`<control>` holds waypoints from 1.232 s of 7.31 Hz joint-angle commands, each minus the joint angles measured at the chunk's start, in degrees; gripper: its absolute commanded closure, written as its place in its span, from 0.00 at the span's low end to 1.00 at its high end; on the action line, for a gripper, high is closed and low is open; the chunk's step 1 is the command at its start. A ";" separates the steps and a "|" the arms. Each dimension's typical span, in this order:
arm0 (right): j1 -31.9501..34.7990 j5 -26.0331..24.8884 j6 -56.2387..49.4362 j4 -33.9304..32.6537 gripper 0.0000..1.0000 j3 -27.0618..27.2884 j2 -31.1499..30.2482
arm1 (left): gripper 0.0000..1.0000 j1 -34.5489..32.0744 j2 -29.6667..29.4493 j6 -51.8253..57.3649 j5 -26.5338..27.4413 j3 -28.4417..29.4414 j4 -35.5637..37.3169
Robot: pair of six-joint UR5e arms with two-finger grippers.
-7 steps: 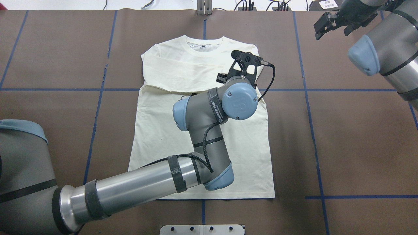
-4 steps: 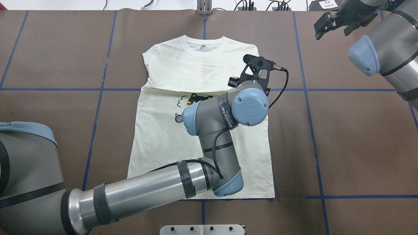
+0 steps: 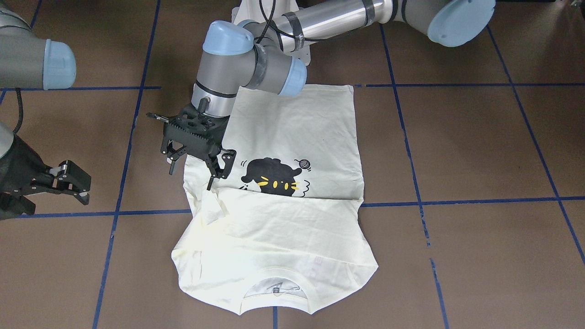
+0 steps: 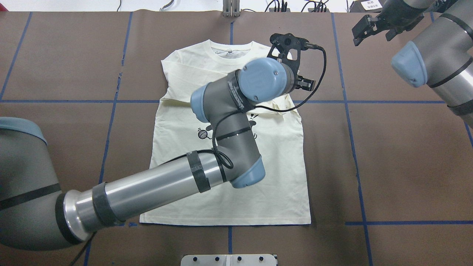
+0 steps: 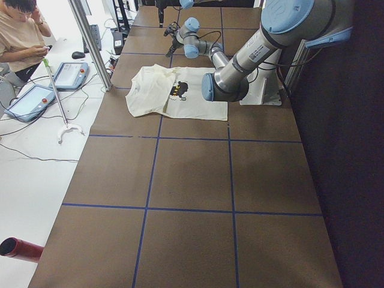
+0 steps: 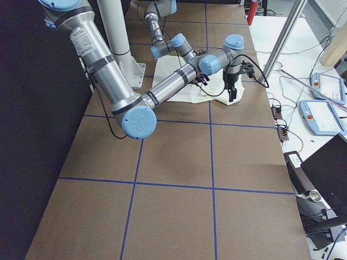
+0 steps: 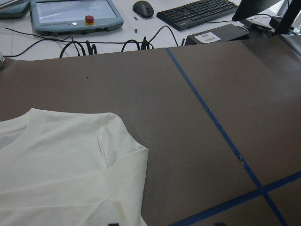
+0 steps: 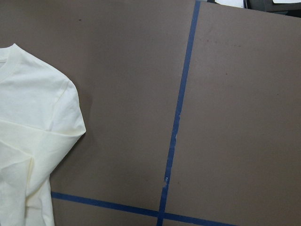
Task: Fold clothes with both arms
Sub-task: 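Release the sleeve and raise the left gripper away from the shirt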
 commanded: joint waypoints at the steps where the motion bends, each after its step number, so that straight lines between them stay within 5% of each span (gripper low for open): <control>1: -4.75 -0.25 10.45 7.49 0.00 0.99 -0.96 | 0.00 -6.00 6.15 4.72 -9.64 -11.15 12.45; 3: -13.77 -7.40 26.71 9.19 0.00 9.90 -4.36 | 0.00 -7.15 16.39 8.41 -12.19 -28.86 26.64; 5: -25.98 -14.97 41.49 8.84 0.00 24.56 -13.30 | 0.00 -6.81 31.51 7.73 -12.64 -43.57 25.37; 6: -34.66 -23.80 49.56 8.93 0.00 30.03 -18.40 | 0.00 -6.37 37.84 4.07 -12.73 -49.38 25.01; 7: -41.71 -30.76 55.04 9.37 0.02 33.22 -22.01 | 0.01 -3.67 43.48 -4.49 -12.12 -53.44 22.57; 9: -47.72 -35.46 61.92 9.63 0.05 35.09 -23.37 | 0.26 6.23 51.76 -20.15 -4.96 -54.63 14.06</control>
